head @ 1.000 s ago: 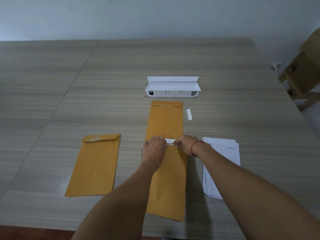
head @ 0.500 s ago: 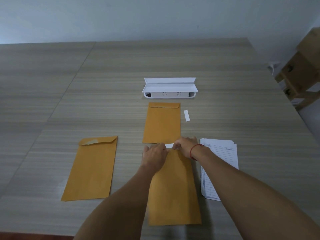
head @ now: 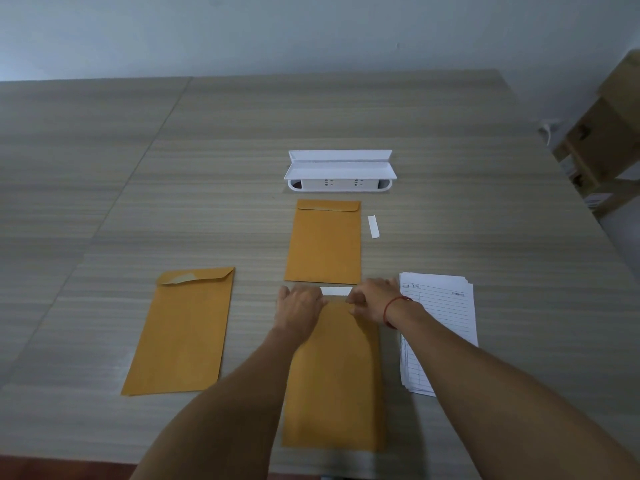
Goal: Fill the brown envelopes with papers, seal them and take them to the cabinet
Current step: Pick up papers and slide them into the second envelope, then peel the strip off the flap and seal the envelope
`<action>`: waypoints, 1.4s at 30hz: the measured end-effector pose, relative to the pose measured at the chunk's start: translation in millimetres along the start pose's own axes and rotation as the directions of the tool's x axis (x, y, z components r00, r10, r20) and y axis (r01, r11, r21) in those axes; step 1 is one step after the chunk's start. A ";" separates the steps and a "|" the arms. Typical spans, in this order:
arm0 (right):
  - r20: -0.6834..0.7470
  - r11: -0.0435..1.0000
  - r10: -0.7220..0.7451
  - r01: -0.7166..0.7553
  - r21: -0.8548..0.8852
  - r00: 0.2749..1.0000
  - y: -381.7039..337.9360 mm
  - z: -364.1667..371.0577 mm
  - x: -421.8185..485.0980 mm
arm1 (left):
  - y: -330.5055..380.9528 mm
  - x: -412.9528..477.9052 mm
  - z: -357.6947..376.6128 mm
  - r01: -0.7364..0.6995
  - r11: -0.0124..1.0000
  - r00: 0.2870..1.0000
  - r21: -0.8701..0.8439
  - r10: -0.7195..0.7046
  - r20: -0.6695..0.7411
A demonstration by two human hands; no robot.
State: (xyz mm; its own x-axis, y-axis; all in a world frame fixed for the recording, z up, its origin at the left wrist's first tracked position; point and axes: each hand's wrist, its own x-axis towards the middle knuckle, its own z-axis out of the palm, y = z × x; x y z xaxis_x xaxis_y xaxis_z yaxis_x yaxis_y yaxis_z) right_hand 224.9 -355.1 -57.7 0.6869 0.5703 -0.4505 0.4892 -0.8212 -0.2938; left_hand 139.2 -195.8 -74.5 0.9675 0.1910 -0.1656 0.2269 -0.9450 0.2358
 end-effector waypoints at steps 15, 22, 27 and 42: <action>-0.119 0.850 0.330 -0.240 0.469 0.937 -10.8 19.4 -1.2 | -2.4 -14.4 17.7 0.106 0.987 0.994 -0.122 -0.103 0.035; -0.176 0.769 0.483 -0.320 0.553 0.858 -16.5 25.8 4.6 | 0.9 -11.1 14.5 0.152 0.976 0.983 -0.155 -0.132 0.129; -0.177 0.735 0.526 -0.341 0.586 0.832 -24.7 26.0 11.0 | 0.8 -9.6 14.2 0.156 0.979 0.980 -0.135 -0.136 0.145; -0.091 0.663 0.581 -0.405 0.629 0.809 -29.6 20.1 16.5 | 1.8 -7.9 3.8 0.141 0.989 0.971 -0.033 -0.132 0.198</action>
State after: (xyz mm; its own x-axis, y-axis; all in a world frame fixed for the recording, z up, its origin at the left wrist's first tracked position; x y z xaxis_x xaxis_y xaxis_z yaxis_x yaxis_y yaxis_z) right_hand 211.0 -321.7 -73.4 0.8888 -0.0141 -0.4581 -0.2924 -0.7873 -0.5429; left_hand 131.5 -200.0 -76.5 0.8877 0.2572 -0.3819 0.3645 -0.8993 0.2416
